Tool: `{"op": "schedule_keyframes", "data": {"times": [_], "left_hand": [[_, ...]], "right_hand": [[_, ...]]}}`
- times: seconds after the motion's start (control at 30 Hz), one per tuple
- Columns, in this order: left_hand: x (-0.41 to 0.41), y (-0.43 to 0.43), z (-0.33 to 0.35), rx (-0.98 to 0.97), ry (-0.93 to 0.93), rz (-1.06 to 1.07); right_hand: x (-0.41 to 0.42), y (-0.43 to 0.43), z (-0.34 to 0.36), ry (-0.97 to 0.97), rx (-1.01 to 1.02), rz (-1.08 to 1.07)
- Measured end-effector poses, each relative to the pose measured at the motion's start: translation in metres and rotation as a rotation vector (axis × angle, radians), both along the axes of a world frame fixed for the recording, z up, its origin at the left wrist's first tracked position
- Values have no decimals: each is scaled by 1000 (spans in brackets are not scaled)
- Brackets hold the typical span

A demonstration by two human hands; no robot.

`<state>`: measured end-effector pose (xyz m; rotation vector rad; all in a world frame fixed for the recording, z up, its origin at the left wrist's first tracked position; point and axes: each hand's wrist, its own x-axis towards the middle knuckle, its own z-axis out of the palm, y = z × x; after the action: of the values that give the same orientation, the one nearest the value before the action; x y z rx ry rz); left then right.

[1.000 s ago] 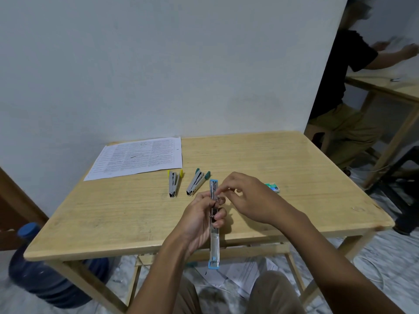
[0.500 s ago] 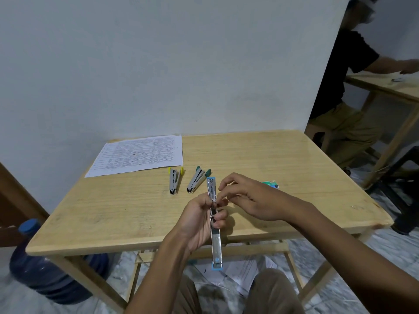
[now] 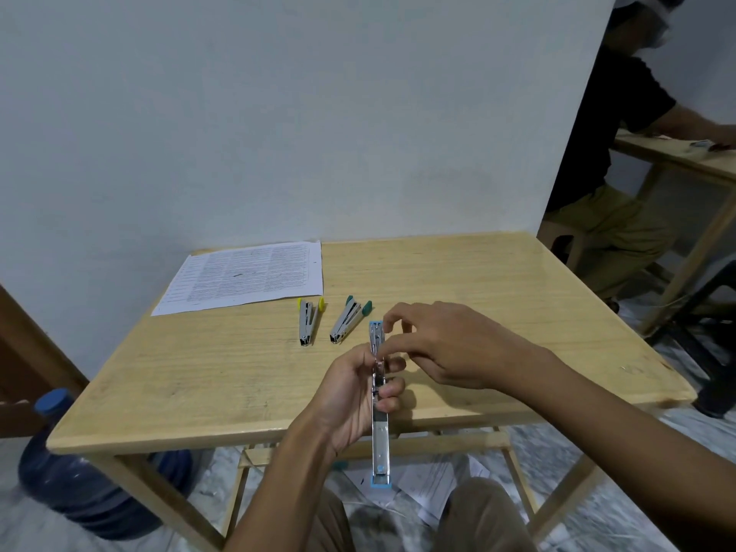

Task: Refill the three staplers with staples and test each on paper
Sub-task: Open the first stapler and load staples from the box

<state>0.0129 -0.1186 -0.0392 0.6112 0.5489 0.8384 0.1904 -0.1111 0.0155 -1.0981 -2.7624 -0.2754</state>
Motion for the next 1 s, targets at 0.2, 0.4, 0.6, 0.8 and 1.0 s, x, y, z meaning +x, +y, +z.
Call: {"op": "schedule_keyframes", "data": {"times": [0.2, 0.4, 0.6, 0.8, 1.0], "left_hand": [[2, 1, 1, -16, 19, 21], [3, 1, 0, -26, 40, 29], [3, -1, -4, -16, 71, 26], [4, -2, -1, 4, 70, 37], [4, -3, 0, 30, 84, 51]], "right_hand": [[-1, 1, -7, -26, 111, -99], [1, -2, -10, 82, -35, -64], [3, 0, -11, 8, 46, -49], [-4, -3, -19, 96, 135, -159], [-5, -11, -27, 559, -223, -290]]}}
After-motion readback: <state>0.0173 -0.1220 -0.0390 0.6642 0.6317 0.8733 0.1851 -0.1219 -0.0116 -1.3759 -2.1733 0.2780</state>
